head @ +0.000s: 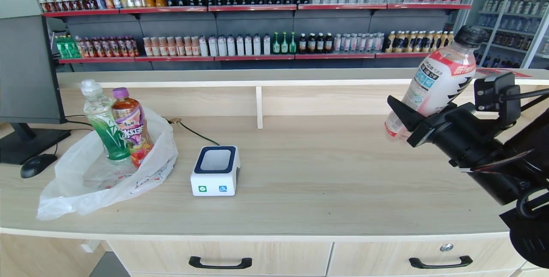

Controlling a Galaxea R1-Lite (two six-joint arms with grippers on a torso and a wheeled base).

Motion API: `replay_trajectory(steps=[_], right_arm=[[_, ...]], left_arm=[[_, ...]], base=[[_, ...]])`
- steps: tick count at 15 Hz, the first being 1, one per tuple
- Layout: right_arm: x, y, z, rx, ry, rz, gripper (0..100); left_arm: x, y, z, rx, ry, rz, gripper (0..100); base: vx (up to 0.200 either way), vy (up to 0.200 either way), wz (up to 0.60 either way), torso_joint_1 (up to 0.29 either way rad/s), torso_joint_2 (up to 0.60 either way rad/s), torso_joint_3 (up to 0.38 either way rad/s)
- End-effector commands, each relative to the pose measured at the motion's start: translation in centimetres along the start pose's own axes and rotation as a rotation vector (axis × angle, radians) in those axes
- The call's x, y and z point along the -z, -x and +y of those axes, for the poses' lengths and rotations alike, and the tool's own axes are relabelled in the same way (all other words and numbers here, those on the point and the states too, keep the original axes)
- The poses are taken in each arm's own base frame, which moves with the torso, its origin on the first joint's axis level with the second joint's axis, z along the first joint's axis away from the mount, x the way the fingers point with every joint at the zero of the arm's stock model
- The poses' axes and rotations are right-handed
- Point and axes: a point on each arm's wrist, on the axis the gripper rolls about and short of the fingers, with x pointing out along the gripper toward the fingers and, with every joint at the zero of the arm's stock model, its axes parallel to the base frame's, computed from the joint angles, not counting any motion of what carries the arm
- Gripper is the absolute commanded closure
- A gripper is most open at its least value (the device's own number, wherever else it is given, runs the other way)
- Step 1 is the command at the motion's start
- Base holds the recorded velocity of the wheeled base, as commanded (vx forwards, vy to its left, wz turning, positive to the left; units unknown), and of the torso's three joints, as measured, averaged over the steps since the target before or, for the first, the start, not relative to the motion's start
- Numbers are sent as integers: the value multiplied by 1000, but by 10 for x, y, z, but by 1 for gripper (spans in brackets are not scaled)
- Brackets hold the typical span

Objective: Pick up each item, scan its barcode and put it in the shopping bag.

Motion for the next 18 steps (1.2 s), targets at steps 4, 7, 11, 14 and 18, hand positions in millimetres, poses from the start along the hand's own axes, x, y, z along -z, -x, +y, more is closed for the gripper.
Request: replay_trajectory(steps=[4,7,11,14,18], right_arm=[[0,0,-5,17,10,-1,100],[1,0,-9,30,15,3,100],[-1,2,-8,27,14,-1,100],[-7,10,-7,29,17,-5,100],[-14,20,-6,31,19,-14,100]], left_arm=[[0,0,0,0,3,0,0],[0,0,0,0,3,0,0],[0,0,0,0,3,-1,0],[0,0,0,0,4,0,0],[0,0,0,0,7,0,0]], base=[[0,0,0,0,0,0],[0,200,0,1,4,7],[0,200,0,5,2,2],[0,200,0,1,4,1],[0,200,0,2,4,0]])
